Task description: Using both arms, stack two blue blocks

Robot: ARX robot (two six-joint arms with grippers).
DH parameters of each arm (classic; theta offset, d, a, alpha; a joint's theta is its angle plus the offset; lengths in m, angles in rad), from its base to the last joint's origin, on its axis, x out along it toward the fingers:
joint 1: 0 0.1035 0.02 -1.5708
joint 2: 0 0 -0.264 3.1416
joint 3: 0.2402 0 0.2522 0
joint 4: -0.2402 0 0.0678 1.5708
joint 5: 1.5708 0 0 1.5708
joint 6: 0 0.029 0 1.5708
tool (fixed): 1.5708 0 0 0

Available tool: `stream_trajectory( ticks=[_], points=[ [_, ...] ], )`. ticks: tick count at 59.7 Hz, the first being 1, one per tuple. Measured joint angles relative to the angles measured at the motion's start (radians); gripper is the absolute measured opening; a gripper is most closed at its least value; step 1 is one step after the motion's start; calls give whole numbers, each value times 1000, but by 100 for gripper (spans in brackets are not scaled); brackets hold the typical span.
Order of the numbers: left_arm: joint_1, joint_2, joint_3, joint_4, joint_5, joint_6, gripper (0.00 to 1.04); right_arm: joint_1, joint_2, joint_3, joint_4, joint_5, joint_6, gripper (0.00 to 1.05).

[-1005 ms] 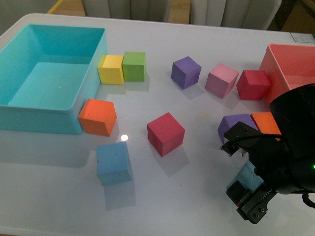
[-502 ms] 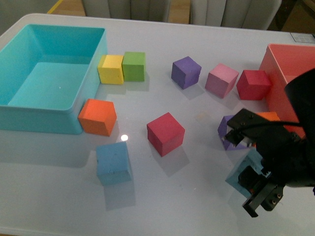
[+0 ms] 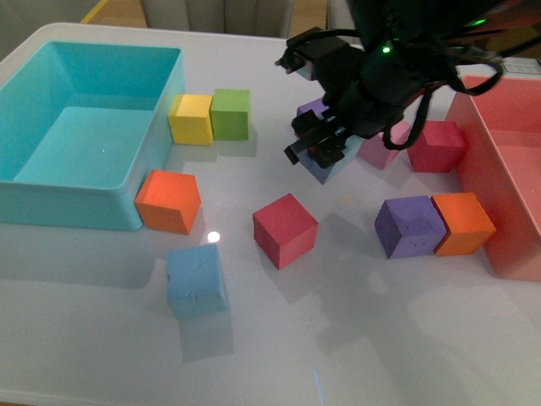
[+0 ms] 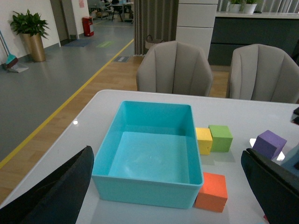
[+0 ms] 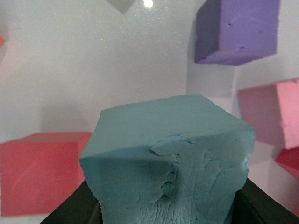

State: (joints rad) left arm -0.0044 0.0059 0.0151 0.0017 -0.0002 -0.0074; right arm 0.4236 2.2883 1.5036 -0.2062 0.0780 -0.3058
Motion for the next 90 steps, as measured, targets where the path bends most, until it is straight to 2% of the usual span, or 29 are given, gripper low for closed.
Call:
stream_trajectory(
  ticks=[21,46,62,65,67,76,82,90],
  points=[
    [0,0,0,0,0,0,96,28,266,337,-132,20,38,47],
    [0,0,0,0,0,0,96,28,326,364,-137,31,46,47],
    [0,0,0,0,0,0,96,26,327,332,-90,30,55,87],
    [0,0,0,0,0,0,96,22,322,314,-72,22,59,95],
    [0,0,0,0,0,0,96,20,315,299,-58,13,64,97],
    [0,0,0,0,0,0,96,-2,201,168,68,-4,66,96],
    [0,0,0,0,0,0,96,-29,0,-16,269,-21,78,96],
    [0,0,0,0,0,0,96,-48,-198,-226,436,-44,90,96]
  ],
)
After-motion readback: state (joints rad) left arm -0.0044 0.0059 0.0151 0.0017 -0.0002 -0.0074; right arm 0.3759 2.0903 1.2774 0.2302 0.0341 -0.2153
